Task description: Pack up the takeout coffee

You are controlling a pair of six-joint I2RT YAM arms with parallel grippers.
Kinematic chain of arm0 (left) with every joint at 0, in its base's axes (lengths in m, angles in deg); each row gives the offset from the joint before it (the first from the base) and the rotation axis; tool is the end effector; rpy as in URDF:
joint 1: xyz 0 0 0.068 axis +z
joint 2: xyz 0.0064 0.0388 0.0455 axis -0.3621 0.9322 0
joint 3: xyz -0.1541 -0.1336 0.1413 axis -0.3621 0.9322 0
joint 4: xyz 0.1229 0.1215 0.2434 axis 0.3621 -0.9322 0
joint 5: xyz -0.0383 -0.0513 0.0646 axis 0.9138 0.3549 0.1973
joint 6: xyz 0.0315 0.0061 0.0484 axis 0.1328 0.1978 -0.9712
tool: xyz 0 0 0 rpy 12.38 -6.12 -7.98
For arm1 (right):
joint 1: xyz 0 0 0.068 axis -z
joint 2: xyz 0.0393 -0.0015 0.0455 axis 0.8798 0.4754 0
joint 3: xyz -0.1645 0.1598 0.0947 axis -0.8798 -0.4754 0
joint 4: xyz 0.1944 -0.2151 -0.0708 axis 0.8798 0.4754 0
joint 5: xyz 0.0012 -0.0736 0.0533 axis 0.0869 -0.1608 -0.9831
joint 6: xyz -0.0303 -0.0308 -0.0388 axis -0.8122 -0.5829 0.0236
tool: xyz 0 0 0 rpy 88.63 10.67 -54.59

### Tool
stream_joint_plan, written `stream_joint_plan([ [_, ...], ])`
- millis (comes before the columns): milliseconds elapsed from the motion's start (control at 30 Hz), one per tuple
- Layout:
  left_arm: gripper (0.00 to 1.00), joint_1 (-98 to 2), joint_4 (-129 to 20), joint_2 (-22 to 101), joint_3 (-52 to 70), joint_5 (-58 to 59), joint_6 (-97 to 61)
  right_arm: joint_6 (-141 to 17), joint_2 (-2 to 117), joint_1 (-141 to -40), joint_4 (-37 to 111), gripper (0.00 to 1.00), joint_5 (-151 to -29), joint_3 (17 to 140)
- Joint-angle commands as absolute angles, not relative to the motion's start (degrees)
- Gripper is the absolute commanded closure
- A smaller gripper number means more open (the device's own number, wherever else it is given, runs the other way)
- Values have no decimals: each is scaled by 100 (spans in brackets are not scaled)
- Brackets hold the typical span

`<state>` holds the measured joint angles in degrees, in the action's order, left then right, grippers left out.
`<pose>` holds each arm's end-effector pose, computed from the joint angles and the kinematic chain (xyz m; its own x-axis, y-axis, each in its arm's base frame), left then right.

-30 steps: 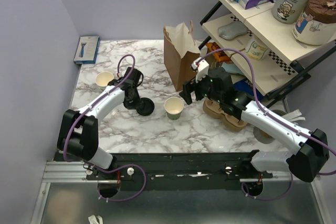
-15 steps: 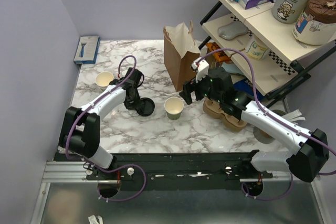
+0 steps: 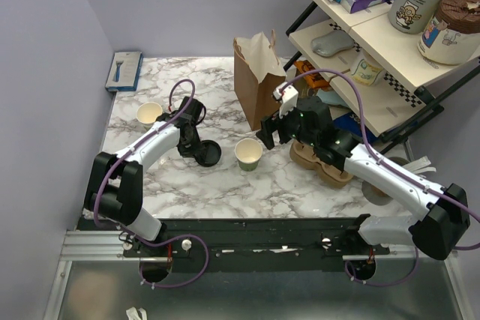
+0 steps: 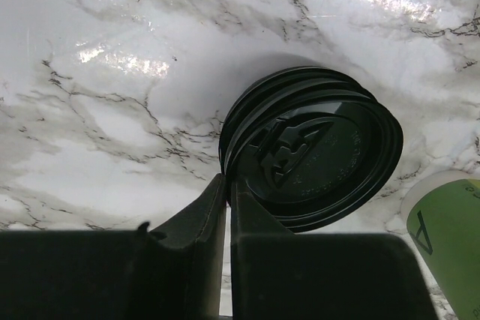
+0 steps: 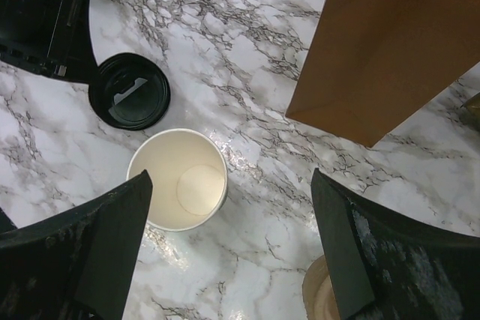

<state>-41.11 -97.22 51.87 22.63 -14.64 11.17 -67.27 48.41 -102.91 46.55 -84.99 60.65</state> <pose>0.3104 -0.1071 0.1554 -0.8684 -0.3716 -0.3283 -0.3468 0.9284 -0.1336 0.2555 0.2267 0.2839 -0.3221 -0.2455 -0.9143 -0.6792 0.7327 0.0425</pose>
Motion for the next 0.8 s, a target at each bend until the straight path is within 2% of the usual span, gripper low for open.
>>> stream_joint_plan([
  [0,89,-4100,-9698,5259,2176,-1416,1110,-6756,5007,-10345,4738,5,-8681,6284],
  [200,100,-4109,-9584,5224,2246,-1363,1137,-6651,5359,-10538,4729,5,-8778,6783],
  [533,100,-3969,-9110,4760,2720,-1267,1392,-6211,7037,-11039,5300,12,-8884,8277],
  [767,100,-3749,-8898,4503,2976,-1100,1383,-5957,8162,-11154,5922,19,-8445,9139],
])
